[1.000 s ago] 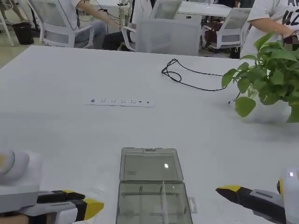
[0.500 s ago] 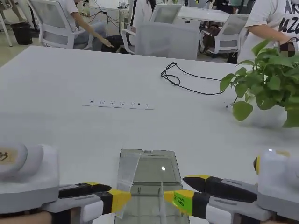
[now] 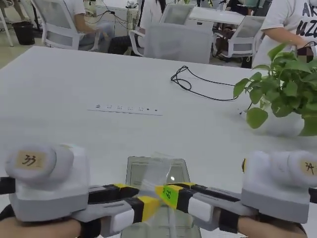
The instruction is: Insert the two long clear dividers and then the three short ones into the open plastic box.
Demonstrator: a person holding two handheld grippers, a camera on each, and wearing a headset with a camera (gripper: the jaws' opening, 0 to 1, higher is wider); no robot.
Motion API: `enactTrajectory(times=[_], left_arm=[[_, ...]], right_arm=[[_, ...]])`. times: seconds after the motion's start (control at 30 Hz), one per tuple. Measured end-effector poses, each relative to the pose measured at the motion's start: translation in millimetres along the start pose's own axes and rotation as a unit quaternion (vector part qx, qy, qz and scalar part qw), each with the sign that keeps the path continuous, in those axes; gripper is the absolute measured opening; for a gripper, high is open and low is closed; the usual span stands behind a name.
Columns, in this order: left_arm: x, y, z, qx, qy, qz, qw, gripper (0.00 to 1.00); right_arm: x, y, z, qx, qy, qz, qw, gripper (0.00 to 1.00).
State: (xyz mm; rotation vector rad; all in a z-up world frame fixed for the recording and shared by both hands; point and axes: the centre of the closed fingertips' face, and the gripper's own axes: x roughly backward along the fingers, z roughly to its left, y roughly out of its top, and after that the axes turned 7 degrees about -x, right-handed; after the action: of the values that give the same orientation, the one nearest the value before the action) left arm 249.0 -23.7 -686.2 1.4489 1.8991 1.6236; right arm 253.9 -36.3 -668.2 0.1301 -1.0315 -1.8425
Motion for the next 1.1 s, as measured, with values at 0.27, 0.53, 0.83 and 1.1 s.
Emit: enactTrajectory(times=[0.27, 0.53, 0.83, 1.1], left_arm=[[-0.4, 0.1, 1.2, -0.020, 0.007, 0.006, 0.9998, 0.30], [-1.8, 1.6, 2.7, -0.005, 0.009, -0.007, 0.9999, 0.29], [-3.0, -1.0, -2.1, -0.011, -0.001, -0.002, 0.9999, 0.37], [1.1, -6.9, -3.9, -0.018, -0.020, 0.006, 0.9996, 0.38]], right_arm=[[-4.0, -3.7, -2.1, -0.019, -0.017, 0.005, 0.9997, 0.08], [-5.1, -2.6, -6.1, -0.025, -0.041, 0.003, 0.9989, 0.06], [-7.0, -3.4, -8.0, -0.023, -0.046, 0.013, 0.9986, 0.06], [-6.9, -4.7, -7.2, -0.022, -0.047, 0.023, 0.9984, 0.06]])
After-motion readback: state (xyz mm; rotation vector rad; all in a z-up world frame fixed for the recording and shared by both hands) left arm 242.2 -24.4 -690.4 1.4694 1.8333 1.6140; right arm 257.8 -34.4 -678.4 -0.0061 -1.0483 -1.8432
